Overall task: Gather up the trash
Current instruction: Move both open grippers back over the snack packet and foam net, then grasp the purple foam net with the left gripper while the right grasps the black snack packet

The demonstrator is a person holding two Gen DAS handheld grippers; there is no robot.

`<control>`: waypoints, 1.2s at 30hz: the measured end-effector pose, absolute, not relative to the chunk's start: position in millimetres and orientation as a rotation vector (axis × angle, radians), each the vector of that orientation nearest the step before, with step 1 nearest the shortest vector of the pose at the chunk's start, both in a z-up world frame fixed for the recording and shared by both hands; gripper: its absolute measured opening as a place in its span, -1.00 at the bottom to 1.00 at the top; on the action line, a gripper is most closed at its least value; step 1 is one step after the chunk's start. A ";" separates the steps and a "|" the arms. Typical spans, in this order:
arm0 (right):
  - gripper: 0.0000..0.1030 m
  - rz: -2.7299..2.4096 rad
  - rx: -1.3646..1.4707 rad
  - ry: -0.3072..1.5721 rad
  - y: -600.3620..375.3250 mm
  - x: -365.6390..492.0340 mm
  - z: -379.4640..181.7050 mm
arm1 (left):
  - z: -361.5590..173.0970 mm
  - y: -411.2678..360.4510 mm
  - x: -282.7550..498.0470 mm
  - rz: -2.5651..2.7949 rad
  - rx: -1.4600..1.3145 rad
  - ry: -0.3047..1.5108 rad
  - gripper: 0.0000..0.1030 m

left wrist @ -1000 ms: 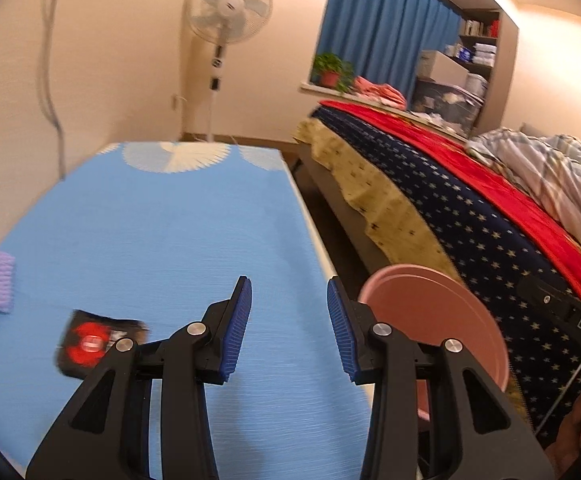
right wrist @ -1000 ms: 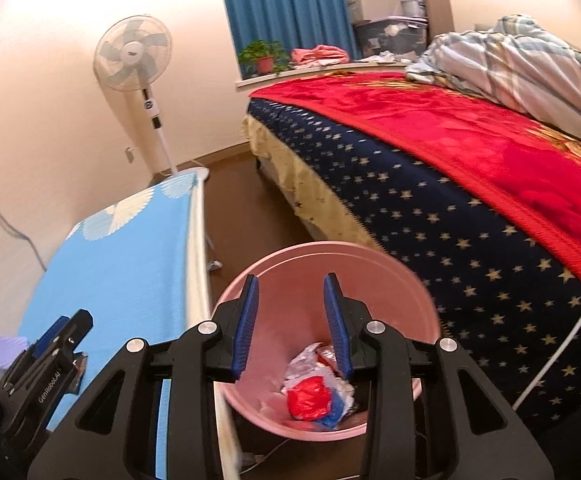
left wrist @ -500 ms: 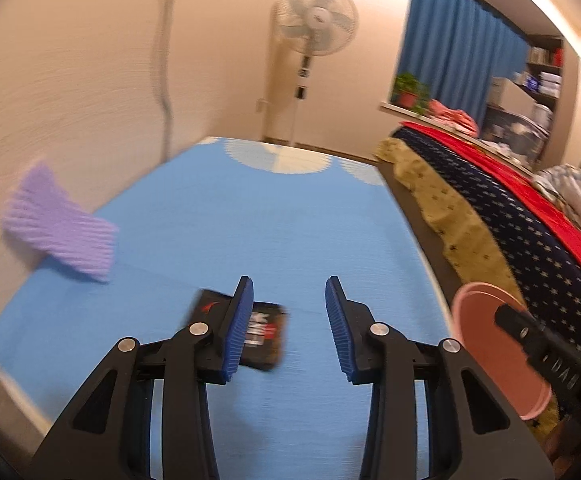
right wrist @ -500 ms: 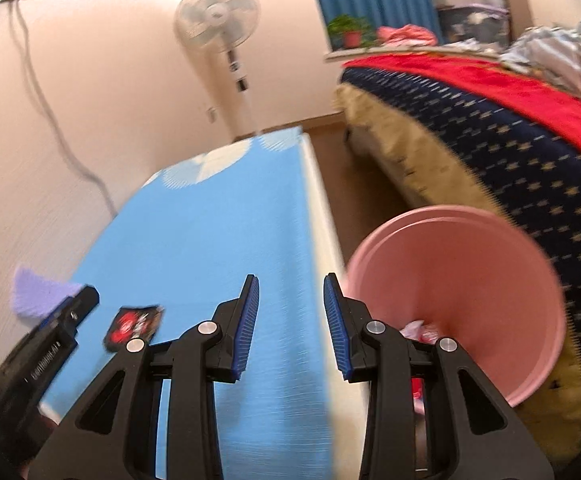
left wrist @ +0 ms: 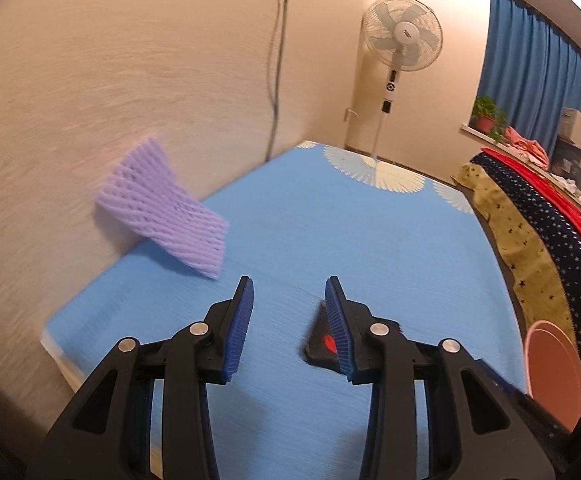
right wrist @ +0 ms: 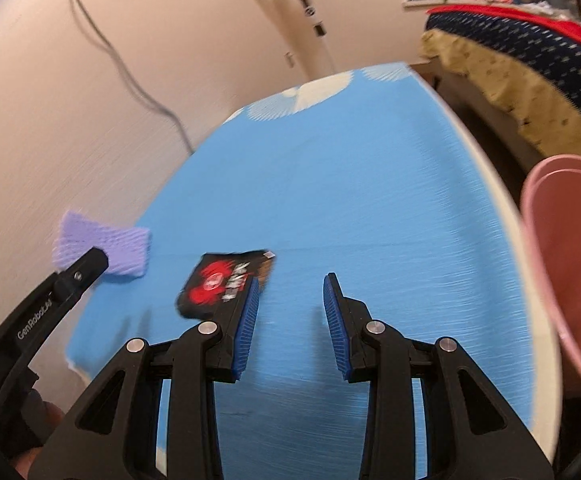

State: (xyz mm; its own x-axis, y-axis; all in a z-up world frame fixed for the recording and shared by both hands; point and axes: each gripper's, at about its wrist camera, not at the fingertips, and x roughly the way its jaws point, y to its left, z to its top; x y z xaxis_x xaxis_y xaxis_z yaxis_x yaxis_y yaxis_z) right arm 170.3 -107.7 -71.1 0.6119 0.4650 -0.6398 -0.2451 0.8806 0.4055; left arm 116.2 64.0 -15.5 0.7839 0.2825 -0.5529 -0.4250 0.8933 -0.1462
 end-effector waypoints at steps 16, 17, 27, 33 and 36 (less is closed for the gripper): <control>-0.97 0.531 0.257 0.936 -65.6 185.6 -96.6 | -42.5 127.7 120.5 0.595 -0.391 0.565 -0.28; -0.99 0.529 0.243 0.929 -64.9 184.8 -95.7 | -46.7 134.2 121.9 0.614 -0.400 0.572 -0.28; -1.00 0.466 0.254 0.862 -88.1 198.1 -77.6 | -53.9 154.2 144.8 0.660 -0.449 0.582 -0.25; -1.00 0.414 0.253 0.849 -102.3 205.5 -77.5 | -59.3 174.9 148.7 0.667 -0.557 0.584 -0.67; -1.00 0.386 0.246 0.837 -110.6 207.5 -76.7 | -56.8 159.5 158.7 0.600 -0.500 0.592 -0.80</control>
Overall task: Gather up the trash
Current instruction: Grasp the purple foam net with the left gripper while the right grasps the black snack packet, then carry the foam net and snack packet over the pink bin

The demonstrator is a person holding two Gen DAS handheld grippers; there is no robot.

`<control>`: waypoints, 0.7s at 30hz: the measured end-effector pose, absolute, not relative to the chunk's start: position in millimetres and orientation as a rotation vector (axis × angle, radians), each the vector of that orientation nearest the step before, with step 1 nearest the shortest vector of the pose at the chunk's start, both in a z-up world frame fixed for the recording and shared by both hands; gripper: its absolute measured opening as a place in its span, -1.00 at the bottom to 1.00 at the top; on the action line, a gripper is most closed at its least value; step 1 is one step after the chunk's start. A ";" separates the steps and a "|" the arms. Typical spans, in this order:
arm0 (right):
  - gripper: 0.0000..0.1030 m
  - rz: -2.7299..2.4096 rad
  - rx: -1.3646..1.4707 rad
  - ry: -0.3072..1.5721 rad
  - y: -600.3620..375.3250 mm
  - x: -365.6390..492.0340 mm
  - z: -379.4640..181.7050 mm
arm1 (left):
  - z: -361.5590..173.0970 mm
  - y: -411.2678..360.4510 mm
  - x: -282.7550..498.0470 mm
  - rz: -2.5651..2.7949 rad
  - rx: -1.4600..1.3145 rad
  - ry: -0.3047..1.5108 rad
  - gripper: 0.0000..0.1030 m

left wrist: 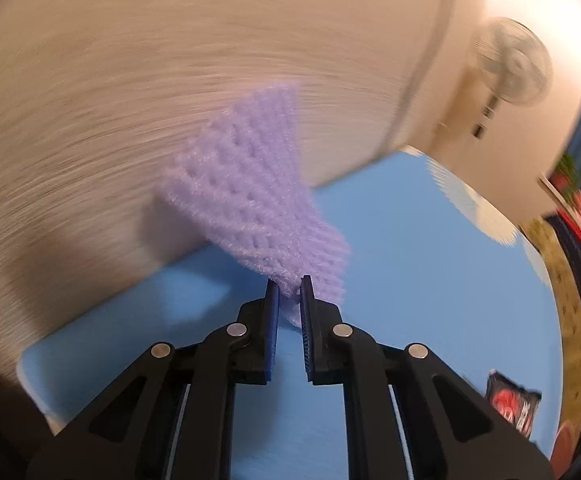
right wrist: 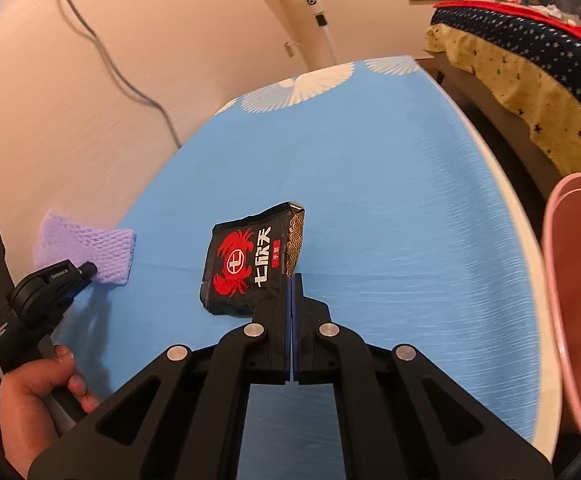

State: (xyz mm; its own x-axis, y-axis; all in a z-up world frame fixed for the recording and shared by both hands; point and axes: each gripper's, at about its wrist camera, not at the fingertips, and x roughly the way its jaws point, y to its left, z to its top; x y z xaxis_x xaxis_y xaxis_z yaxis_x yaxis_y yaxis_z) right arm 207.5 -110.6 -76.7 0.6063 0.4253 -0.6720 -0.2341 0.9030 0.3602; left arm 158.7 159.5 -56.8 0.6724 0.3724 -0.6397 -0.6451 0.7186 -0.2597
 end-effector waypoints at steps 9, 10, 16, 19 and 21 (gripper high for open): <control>-1.00 0.260 0.255 0.783 -150.7 201.4 -62.4 | -42.2 114.1 166.7 0.426 -0.377 0.577 -0.81; -1.00 0.253 0.254 0.778 -154.3 199.4 -60.6 | -41.3 108.9 165.5 0.409 -0.368 0.579 -0.81; -1.00 0.204 0.242 0.742 -172.5 185.3 -47.0 | -33.1 88.2 161.0 0.329 -0.331 0.582 -0.81; -1.00 0.186 0.239 0.724 -178.7 176.7 -40.7 | -29.7 78.8 153.6 0.292 -0.311 0.578 -0.81; -1.00 0.177 0.237 0.715 -182.5 172.1 -36.8 | -28.7 71.8 154.1 0.272 -0.296 0.579 -0.81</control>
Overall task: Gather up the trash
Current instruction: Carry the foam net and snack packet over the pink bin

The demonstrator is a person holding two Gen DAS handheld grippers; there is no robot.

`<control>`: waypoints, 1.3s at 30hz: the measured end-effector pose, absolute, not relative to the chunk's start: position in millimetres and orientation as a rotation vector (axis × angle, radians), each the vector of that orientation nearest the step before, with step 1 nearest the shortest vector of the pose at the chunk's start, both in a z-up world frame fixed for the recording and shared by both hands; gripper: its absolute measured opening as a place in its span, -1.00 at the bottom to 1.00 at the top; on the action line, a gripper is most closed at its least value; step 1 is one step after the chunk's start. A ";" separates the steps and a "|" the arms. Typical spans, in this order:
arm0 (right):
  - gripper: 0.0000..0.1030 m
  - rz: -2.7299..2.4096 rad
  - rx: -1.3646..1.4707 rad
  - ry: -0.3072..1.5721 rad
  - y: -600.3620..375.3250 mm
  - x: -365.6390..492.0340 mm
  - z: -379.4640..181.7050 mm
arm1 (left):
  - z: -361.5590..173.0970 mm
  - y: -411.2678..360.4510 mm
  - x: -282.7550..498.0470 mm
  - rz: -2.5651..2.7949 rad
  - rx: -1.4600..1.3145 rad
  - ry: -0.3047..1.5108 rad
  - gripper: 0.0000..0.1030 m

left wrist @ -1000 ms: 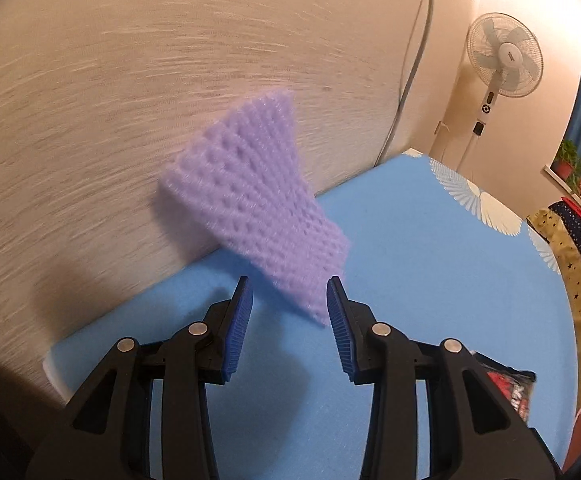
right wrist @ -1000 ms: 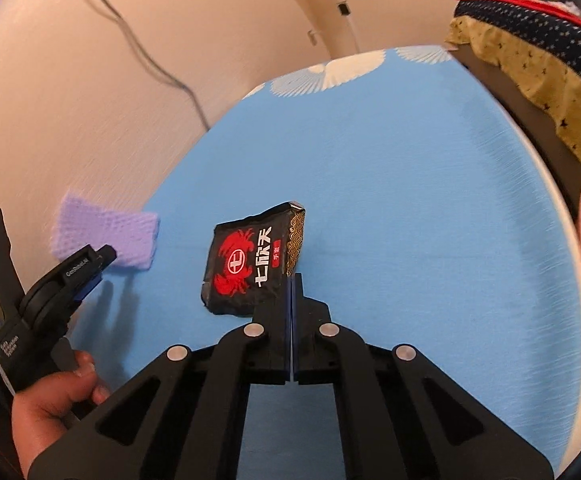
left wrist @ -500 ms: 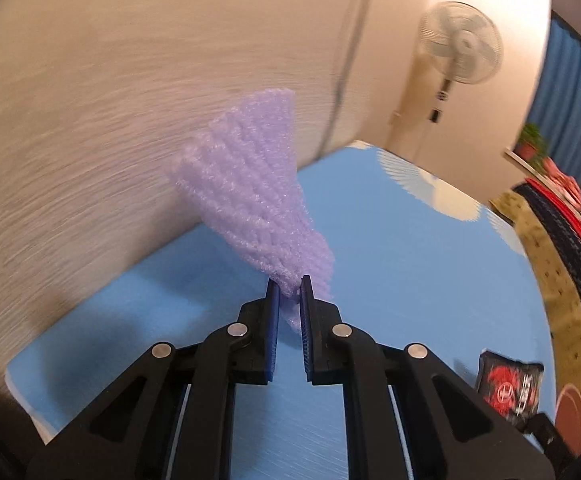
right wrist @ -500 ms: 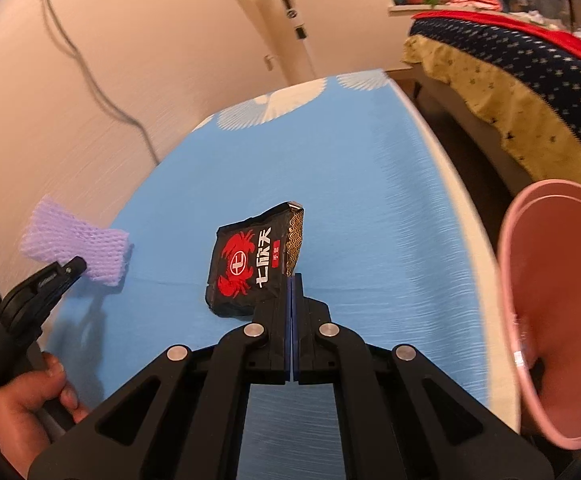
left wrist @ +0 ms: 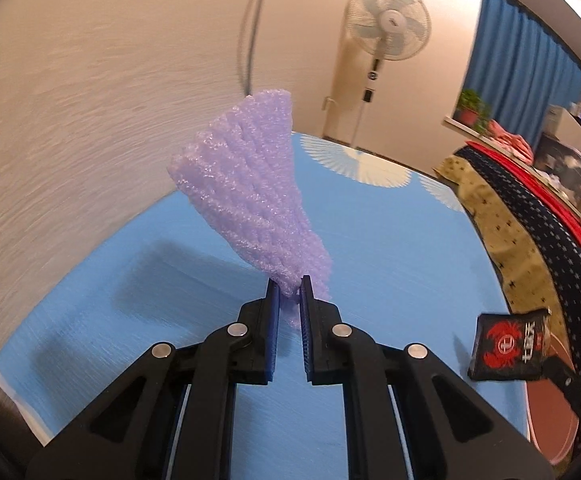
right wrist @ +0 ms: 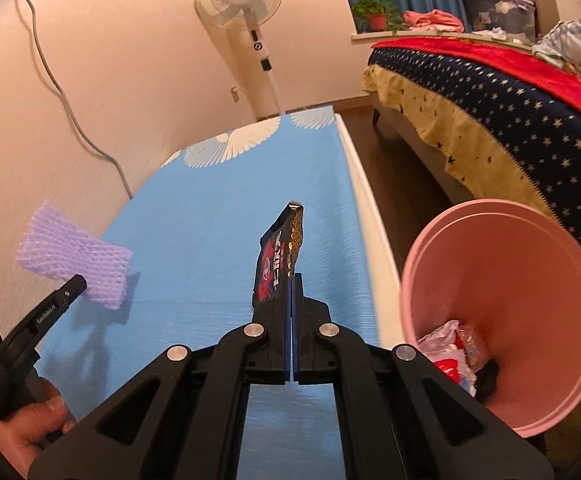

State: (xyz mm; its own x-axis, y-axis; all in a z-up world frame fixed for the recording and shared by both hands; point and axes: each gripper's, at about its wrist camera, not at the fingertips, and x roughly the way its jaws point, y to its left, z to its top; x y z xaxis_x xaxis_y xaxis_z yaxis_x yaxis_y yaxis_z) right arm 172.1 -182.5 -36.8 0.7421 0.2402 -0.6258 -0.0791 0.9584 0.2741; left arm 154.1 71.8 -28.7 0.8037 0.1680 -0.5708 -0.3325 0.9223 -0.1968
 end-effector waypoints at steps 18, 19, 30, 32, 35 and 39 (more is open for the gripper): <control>-1.00 0.103 0.232 0.632 -210.5 137.5 -0.3 | -10.0 21.2 136.8 0.086 -0.208 0.554 -0.81; -1.00 0.101 0.231 0.626 -211.8 135.1 2.0 | -9.0 18.2 135.2 0.076 -0.204 0.554 -0.81; -1.00 0.049 0.235 0.592 -234.6 121.3 16.5 | 1.1 -7.6 130.0 0.009 -0.184 0.542 -0.81; -1.00 0.035 0.239 0.589 -240.4 119.2 17.7 | 1.8 -13.8 129.0 -0.006 -0.180 0.540 -0.81; -1.00 0.016 0.242 0.586 -248.4 117.7 18.9 | 2.3 -20.6 128.1 -0.023 -0.175 0.539 -0.81; -1.00 -0.007 0.247 0.583 -256.4 116.2 19.9 | 3.9 -30.4 128.7 -0.048 -0.167 0.539 -0.81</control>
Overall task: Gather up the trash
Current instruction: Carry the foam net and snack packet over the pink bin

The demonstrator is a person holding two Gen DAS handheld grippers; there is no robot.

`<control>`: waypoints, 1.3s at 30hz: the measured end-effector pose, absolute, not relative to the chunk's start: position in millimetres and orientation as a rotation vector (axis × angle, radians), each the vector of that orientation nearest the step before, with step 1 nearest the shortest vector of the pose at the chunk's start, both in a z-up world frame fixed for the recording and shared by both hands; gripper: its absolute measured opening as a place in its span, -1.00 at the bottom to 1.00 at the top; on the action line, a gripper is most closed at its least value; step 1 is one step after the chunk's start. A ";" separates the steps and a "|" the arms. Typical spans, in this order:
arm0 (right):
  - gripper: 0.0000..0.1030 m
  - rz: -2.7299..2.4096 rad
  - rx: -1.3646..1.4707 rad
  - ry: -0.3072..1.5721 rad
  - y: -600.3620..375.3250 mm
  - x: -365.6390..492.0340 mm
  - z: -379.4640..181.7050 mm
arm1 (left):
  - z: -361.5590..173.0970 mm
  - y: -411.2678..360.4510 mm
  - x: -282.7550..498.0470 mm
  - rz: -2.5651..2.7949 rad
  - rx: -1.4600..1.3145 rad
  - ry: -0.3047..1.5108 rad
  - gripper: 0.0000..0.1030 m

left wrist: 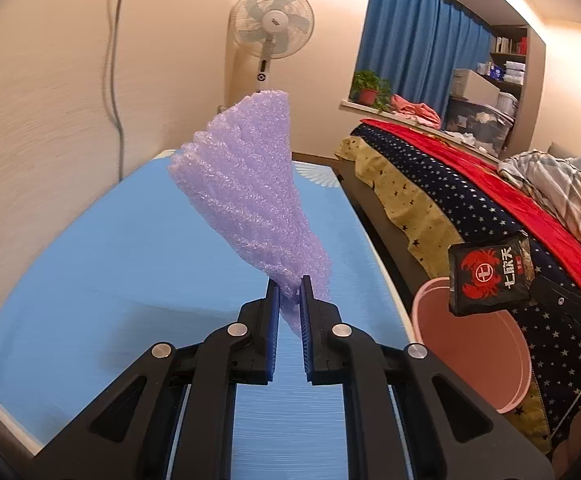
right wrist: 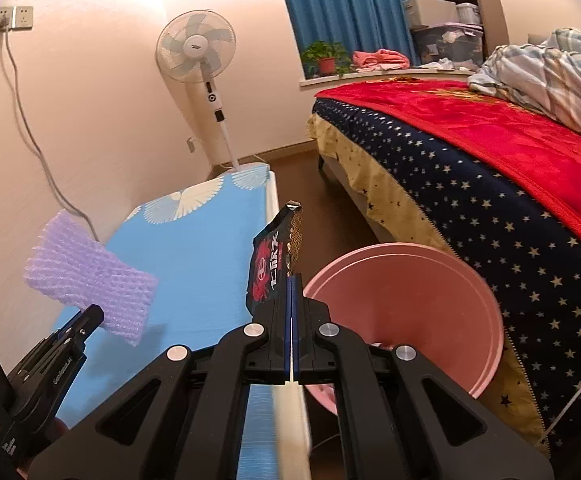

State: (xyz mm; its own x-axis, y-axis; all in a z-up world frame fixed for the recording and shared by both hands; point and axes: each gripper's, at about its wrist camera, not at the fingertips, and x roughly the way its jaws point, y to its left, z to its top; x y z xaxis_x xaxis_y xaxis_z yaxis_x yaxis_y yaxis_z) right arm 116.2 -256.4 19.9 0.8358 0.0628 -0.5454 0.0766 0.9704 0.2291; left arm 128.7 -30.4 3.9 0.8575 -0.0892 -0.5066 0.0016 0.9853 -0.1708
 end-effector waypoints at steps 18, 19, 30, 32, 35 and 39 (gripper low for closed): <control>-1.00 -0.120 0.258 0.576 -293.1 116.0 18.5 | 2.6 -66.2 129.2 -0.146 -0.129 0.541 -0.81; -1.00 -0.124 0.256 0.575 -294.4 116.8 18.6 | 2.3 -68.3 129.9 -0.151 -0.126 0.542 -0.81; -1.00 -0.187 0.256 0.580 -307.8 120.6 14.0 | 0.8 -85.0 135.9 -0.192 -0.108 0.543 -0.81; -1.00 -0.197 0.253 0.580 -310.0 121.8 13.0 | 0.2 -90.1 138.2 -0.202 -0.104 0.544 -0.81; -1.00 -0.212 0.248 0.581 -312.6 123.3 11.5 | -1.0 -98.1 140.8 -0.216 -0.094 0.542 -0.81; -1.00 -0.232 0.255 0.588 -321.5 125.9 9.0 | -2.0 -108.8 144.5 -0.239 -0.083 0.540 -0.81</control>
